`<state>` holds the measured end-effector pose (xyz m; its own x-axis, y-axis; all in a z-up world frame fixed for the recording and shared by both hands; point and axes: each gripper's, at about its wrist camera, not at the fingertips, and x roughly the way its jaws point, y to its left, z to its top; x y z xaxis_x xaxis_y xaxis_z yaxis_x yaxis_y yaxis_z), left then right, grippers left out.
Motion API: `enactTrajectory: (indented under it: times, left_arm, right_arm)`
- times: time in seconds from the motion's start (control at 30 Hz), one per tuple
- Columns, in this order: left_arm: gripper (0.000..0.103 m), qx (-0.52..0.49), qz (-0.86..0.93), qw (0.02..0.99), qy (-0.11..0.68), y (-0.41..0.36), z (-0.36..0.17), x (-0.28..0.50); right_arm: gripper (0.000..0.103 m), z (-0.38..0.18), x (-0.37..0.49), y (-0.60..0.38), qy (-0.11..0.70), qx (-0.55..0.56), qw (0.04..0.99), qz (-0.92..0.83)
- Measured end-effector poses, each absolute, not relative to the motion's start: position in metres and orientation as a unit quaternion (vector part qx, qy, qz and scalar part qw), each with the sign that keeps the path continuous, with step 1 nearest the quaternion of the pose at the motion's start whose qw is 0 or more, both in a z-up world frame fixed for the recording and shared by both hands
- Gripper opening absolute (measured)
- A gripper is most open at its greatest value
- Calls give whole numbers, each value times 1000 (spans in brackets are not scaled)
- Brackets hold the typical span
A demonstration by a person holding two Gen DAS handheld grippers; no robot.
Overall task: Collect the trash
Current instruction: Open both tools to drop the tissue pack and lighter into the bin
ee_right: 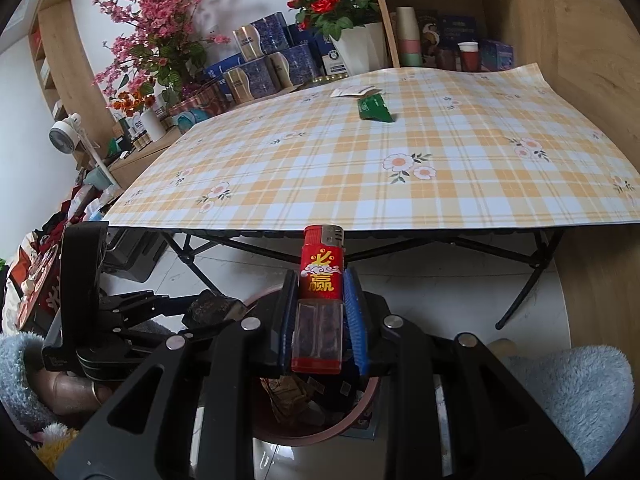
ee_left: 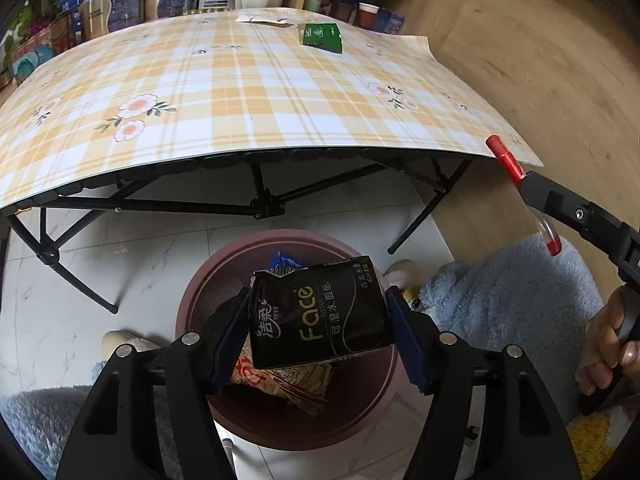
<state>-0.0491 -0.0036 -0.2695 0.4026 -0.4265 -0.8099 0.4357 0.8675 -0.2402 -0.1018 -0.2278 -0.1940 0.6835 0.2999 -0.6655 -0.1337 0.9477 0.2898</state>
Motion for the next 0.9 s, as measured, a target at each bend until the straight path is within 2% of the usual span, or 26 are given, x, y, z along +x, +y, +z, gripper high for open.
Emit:
enactTrajectory:
  times: [0.03,0.2,0.33,0.6,0.9]
  left_arm:
    - [67,4,-258,837,482,-4,-270,-48]
    - [88,-12,-251,841,479,1,-270,-45]
    - [90,-42,-230,852,469,14,-265,-42]
    - [95,-99,-170,895,402,52,-234,-48]
    - [97,-46,-105,949,293,84,-182,-68]
  right_arm:
    - [27,-194,-102,-227,380,109,911,119]
    - [27,-195,-102,-226,381,107,911,121]
    - [27,-195,-102,-226,381,107,910,121]
    - [27,-202,-101,-221,394,102,905,125]
    - [27,-229,-87,-197,437,68,885,144]
